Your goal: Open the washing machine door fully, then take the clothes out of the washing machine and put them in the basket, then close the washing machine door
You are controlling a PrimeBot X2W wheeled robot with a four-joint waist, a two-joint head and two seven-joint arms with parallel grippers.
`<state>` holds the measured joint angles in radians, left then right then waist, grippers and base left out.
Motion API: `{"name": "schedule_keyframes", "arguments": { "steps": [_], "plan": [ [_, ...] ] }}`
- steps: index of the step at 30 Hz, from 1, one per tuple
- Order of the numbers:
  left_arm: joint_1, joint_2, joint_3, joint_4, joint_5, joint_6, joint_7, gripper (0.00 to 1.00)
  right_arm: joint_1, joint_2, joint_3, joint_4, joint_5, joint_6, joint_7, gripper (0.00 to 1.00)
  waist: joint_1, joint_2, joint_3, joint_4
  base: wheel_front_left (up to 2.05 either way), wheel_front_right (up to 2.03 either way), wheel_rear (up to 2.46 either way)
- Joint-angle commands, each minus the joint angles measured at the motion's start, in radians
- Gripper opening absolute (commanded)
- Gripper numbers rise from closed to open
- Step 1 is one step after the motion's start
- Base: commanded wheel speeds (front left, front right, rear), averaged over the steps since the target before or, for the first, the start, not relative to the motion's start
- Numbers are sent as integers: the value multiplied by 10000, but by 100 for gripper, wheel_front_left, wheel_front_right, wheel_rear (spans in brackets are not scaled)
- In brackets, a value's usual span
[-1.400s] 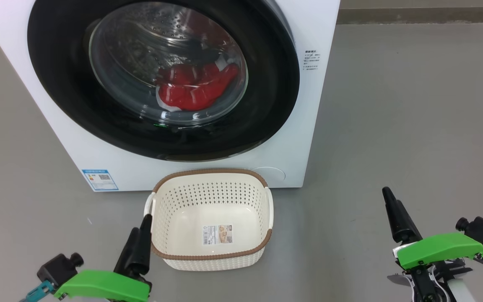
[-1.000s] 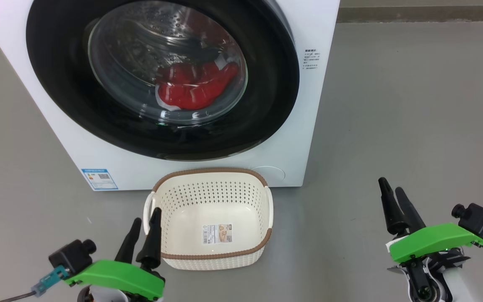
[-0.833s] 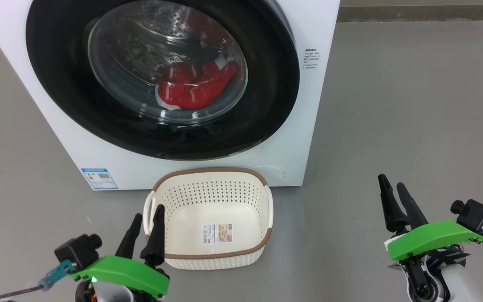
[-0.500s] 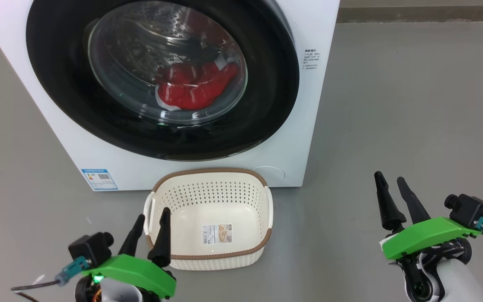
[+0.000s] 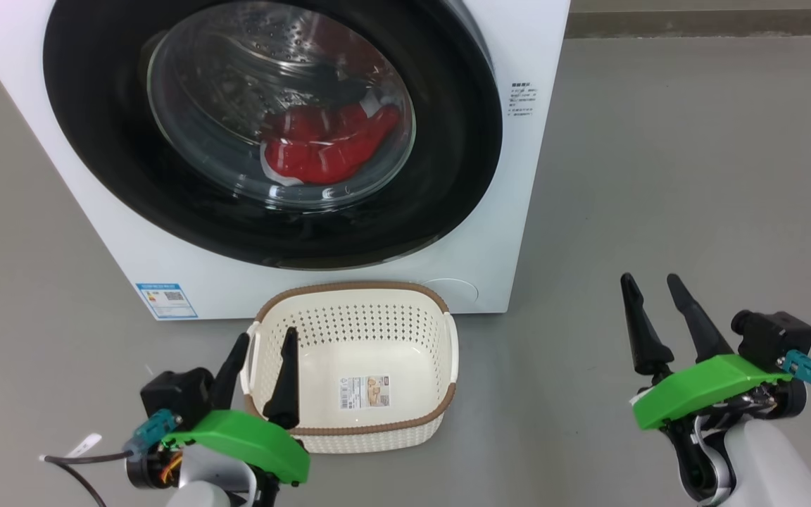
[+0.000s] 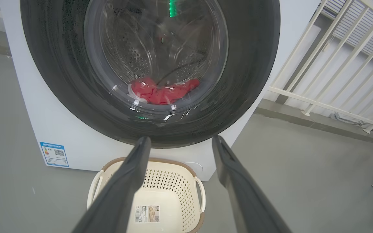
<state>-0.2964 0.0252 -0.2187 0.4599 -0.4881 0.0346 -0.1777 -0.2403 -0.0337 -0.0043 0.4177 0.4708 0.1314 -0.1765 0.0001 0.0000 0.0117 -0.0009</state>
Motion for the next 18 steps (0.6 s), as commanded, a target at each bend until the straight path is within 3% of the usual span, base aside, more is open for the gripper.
{"name": "schedule_keyframes", "arguments": {
  "steps": [1,18],
  "plan": [
    [-515,197,163,-190,391,103,-153,100,-643,-99,175,-288,-382,-6,-163,100,0,0,26,-4,0,0,0],
    [-1029,233,84,-177,2209,568,-623,100,-1184,-144,297,-104,-2251,-7,-634,100,0,0,100,11,0,0,0]
  ]
}}
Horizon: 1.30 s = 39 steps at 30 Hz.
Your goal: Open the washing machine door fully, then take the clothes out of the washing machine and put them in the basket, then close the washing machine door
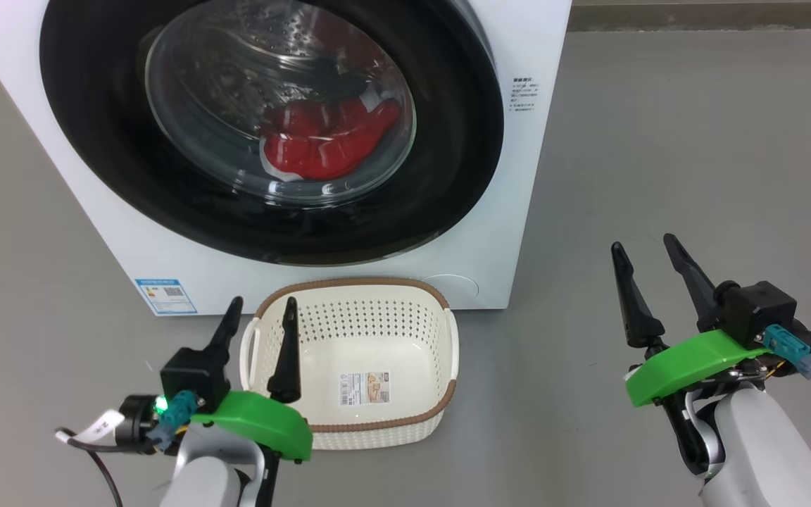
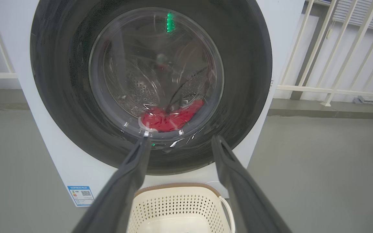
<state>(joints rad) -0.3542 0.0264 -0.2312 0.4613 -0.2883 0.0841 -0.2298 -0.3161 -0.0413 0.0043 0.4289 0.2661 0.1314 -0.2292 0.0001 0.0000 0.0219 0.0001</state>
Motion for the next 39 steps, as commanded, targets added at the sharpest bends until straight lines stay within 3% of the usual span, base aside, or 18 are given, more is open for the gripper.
{"name": "schedule_keyframes", "arguments": {
  "steps": [1,8,34,35,36,37,39],
  "plan": [
    [-473,224,210,-185,319,99,-130,100,-456,-71,220,-206,-316,-7,-136,100,0,0,-1,-1,0,0,0],
    [-638,239,148,-138,1055,165,-320,100,-640,-89,277,-164,-1077,-7,-325,100,0,0,15,-1,0,0,0],
    [-724,239,177,-473,913,97,-320,100,-731,-89,-22,-426,-536,-7,-325,100,0,0,402,54,0,0,0],
    [-741,239,172,-548,870,83,-320,100,-759,-89,-19,-451,-450,-7,-325,46,0,0,460,72,0,0,0],
    [-756,239,163,-619,835,70,-320,100,-786,-89,-25,-449,-309,-7,-325,29,0,0,519,91,0,0,0],
    [-764,239,155,-702,789,53,-320,100,-819,-89,-12,-435,-234,-7,-325,0,0,0,580,106,0,0,0],
    [-764,239,101,-844,772,47,-320,100,-910,-89,-4,-416,-22,-7,-325,0,0,0,707,141,0,0,0]
  ]
}}
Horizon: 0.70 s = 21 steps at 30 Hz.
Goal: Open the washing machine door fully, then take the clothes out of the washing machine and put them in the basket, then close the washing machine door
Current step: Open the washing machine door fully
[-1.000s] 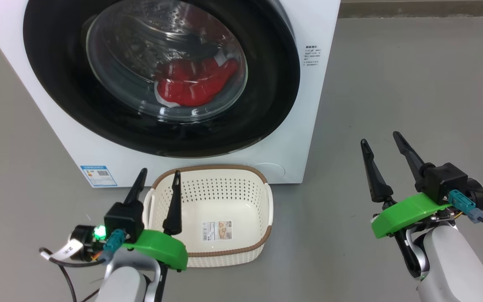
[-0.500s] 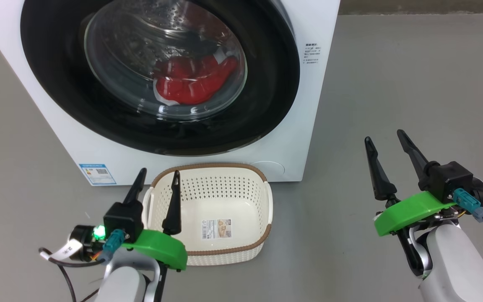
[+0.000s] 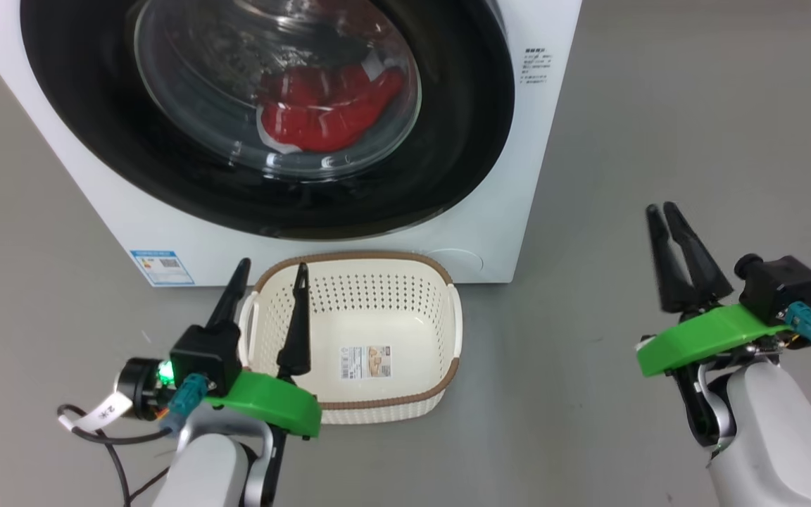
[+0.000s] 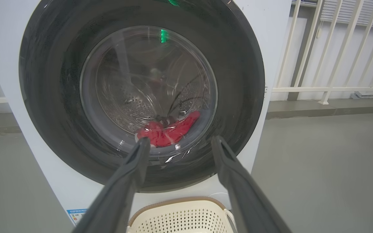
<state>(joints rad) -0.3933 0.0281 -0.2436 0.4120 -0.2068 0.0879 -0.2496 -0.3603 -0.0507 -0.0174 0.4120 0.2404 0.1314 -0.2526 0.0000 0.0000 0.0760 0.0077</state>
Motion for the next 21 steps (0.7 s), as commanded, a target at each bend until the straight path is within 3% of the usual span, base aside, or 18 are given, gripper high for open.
{"name": "schedule_keyframes", "arguments": {
  "steps": [1,10,21],
  "plan": [
    [-373,221,181,-434,-48,3,-122,100,-520,5,219,-219,363,-7,-91,0,0,0,230,85,0,0,0],
    [-384,221,-285,-1327,18,91,-122,100,-1256,5,197,50,1913,-7,-91,0,0,0,868,297,0,0,0],
    [-399,221,-667,-2273,-20,287,-122,100,-2405,5,594,767,5624,-7,-91,0,0,0,1639,563,0,0,0]
  ]
}}
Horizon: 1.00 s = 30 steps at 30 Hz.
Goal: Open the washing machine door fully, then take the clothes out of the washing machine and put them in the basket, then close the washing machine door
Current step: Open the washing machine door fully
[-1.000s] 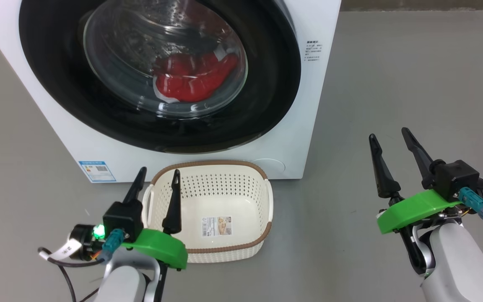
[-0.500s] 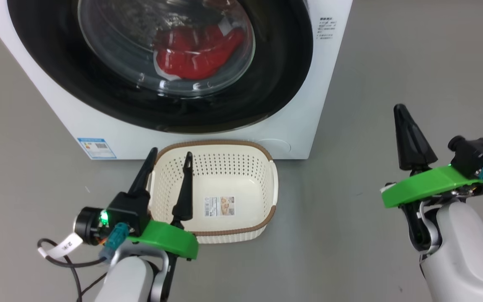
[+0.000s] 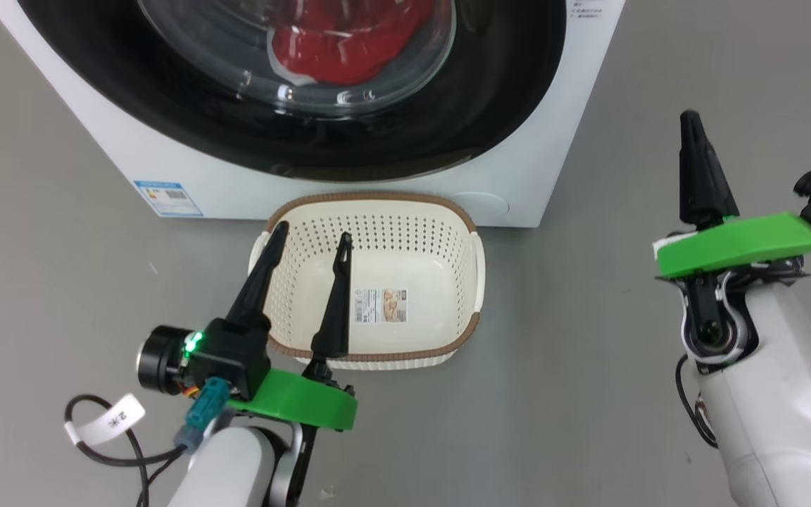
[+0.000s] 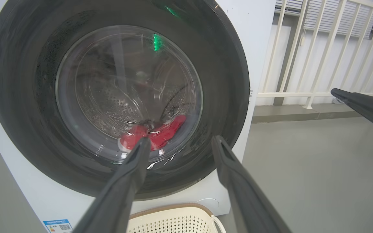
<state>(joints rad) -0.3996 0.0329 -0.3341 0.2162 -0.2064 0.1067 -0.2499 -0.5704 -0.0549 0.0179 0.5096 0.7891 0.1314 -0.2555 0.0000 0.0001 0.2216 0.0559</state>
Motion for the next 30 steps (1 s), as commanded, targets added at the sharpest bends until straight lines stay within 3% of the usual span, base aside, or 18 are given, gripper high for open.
{"name": "schedule_keyframes", "arguments": {
  "steps": [1,6,14,30],
  "plan": [
    [-343,173,229,-369,-66,109,-118,100,-425,47,288,-154,376,-7,-63,0,0,-1,264,91,0,0,0],
    [-439,173,239,-592,-24,152,-118,100,-1123,47,538,109,1333,-7,-23,0,0,-1,708,92,0,0,0],
    [-711,181,408,-926,176,148,-118,100,-2450,47,418,263,3180,-7,1079,0,0,-1,1480,62,0,0,0],
    [-923,180,616,-1364,547,35,-118,100,-4435,-192,-421,647,4689,-7,3640,0,0,-1,2540,379,0,0,0]
  ]
}}
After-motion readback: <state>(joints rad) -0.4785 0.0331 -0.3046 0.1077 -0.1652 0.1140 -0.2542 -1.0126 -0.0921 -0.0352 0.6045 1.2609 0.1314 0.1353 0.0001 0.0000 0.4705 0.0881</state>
